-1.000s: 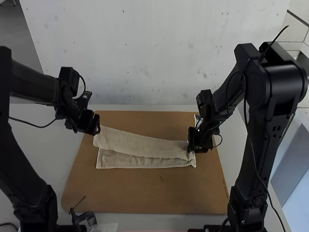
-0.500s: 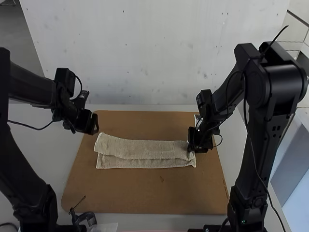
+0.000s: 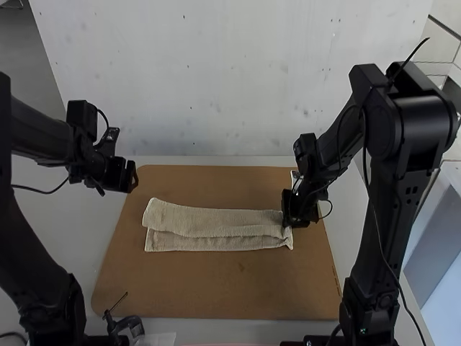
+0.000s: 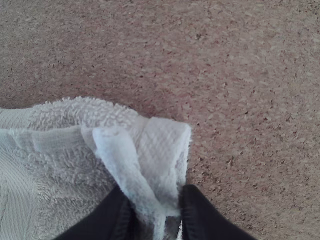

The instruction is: Fold the towel.

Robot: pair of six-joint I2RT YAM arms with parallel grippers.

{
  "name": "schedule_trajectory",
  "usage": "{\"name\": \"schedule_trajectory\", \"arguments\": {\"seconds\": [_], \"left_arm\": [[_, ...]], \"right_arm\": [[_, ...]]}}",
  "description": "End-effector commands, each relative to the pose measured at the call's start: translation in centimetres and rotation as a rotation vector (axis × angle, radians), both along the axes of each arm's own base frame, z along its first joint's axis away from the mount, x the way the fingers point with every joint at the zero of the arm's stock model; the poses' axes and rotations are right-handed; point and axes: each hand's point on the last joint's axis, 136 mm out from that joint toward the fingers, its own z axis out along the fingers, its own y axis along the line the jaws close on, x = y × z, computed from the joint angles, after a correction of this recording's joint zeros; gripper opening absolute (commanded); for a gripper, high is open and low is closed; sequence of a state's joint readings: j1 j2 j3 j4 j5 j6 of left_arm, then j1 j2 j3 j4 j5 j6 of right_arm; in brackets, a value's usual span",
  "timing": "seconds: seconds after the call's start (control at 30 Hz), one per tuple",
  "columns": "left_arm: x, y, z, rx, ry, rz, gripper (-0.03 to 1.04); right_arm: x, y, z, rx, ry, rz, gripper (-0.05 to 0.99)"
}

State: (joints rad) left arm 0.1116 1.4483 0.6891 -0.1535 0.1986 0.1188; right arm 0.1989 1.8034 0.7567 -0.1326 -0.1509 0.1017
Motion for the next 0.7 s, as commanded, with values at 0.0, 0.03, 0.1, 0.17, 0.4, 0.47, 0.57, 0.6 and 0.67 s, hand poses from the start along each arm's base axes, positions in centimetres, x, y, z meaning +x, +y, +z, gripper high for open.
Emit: {"name": "schedule_trajectory", "arguments": {"seconds": [0.0,0.03,0.1,0.17,0.4,0.47,0.57,0.6,0.67], "left_arm": [[0.2,-0.1,1.3,-0.013,-0.044,-0.002,0.88],[0.2,0.0,1.3,-0.013,-0.044,0.0,0.89],[0.2,0.0,1.3,-0.014,-0.044,-0.001,0.88],[0.1,-0.1,1.3,-0.016,-0.042,-0.003,0.88],[0.0,-0.3,1.1,-0.018,-0.036,-0.009,0.88],[-0.1,-0.4,1.0,-0.019,-0.033,-0.01,0.88],[-0.1,-0.4,0.9,-0.021,-0.032,-0.01,0.88],[0.0,-0.4,0.8,-0.021,-0.03,-0.01,0.88],[0.0,-0.5,0.8,-0.02,-0.033,-0.012,0.88]], "right_arm": [[-0.8,-0.6,-2.5,-0.034,0.056,0.004,0.15],[-0.8,-0.6,-2.5,-0.034,0.056,0.004,0.13],[-0.7,-0.6,-2.5,-0.033,0.051,0.001,0.07],[-0.7,-0.7,-2.5,-0.033,0.05,-0.001,0.05],[-0.3,-1.1,-2.0,-0.033,0.031,-0.012,0.03],[-0.2,-1.3,-1.6,-0.031,0.017,-0.018,0.03],[0.4,-2.2,-0.7,-0.028,-0.018,-0.037,0.03],[0.5,-2.7,-0.5,-0.031,-0.024,-0.041,0.03],[0.7,-3.4,0.0,-0.032,-0.041,-0.055,0.03]]}}
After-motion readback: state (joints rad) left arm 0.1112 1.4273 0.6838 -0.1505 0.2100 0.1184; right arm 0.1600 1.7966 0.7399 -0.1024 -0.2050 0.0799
